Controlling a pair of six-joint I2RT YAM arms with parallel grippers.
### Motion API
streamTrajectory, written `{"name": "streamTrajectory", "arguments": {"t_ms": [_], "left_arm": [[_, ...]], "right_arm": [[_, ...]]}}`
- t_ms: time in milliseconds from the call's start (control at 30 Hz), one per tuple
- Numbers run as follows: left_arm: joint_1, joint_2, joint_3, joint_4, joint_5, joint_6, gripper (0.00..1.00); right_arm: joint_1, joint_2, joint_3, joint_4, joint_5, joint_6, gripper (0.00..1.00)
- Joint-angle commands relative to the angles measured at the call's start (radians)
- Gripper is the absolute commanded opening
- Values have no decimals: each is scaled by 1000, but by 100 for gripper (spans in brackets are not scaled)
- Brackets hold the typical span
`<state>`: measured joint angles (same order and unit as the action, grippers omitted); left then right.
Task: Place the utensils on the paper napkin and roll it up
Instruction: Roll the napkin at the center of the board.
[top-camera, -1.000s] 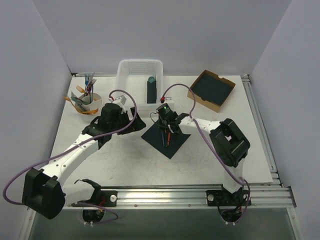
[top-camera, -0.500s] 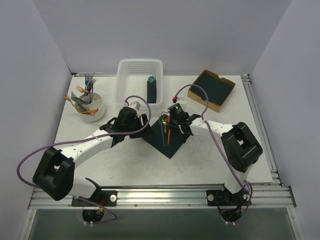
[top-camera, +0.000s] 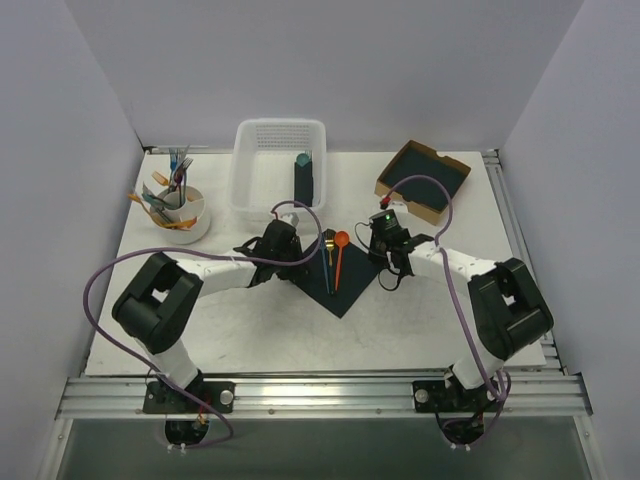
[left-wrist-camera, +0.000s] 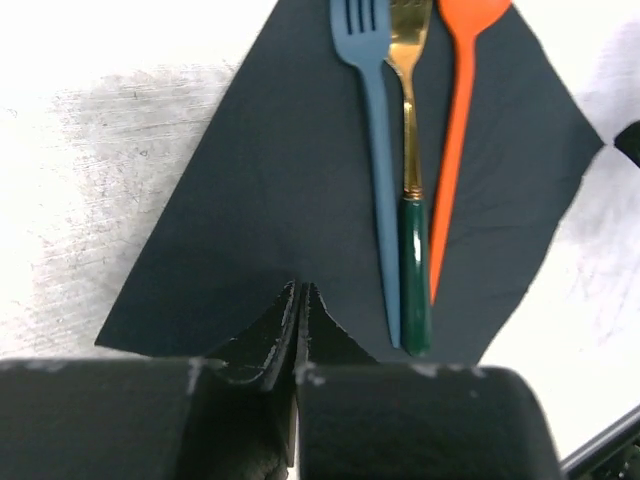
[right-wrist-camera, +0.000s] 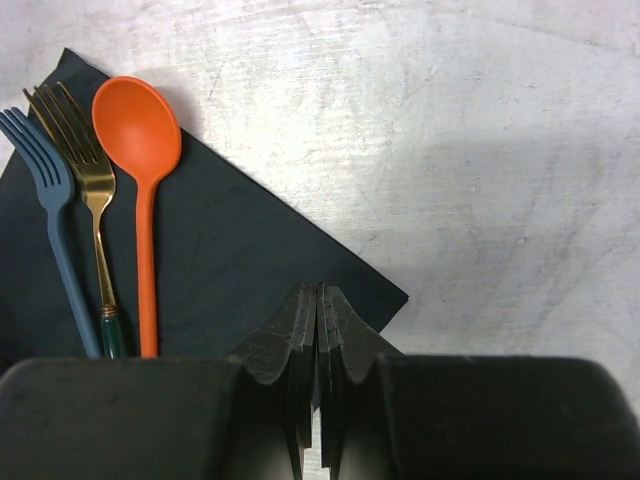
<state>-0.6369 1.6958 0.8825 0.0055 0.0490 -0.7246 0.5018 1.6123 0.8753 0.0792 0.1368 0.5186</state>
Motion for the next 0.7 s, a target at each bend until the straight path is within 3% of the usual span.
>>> {"name": "streamTrajectory", "arguments": {"t_ms": [0, 400, 667], "left_arm": [[-1, 24, 56, 50, -23, 1, 3], [0, 48, 52, -4, -118, 39, 2], [-1, 28, -5, -4, -161, 65, 2]], "right_arm": [[-11, 11, -12, 11, -16, -12, 0], [-9, 51, -113, 50, -28, 53, 0], [73, -75, -191, -54, 35, 156, 0]]}}
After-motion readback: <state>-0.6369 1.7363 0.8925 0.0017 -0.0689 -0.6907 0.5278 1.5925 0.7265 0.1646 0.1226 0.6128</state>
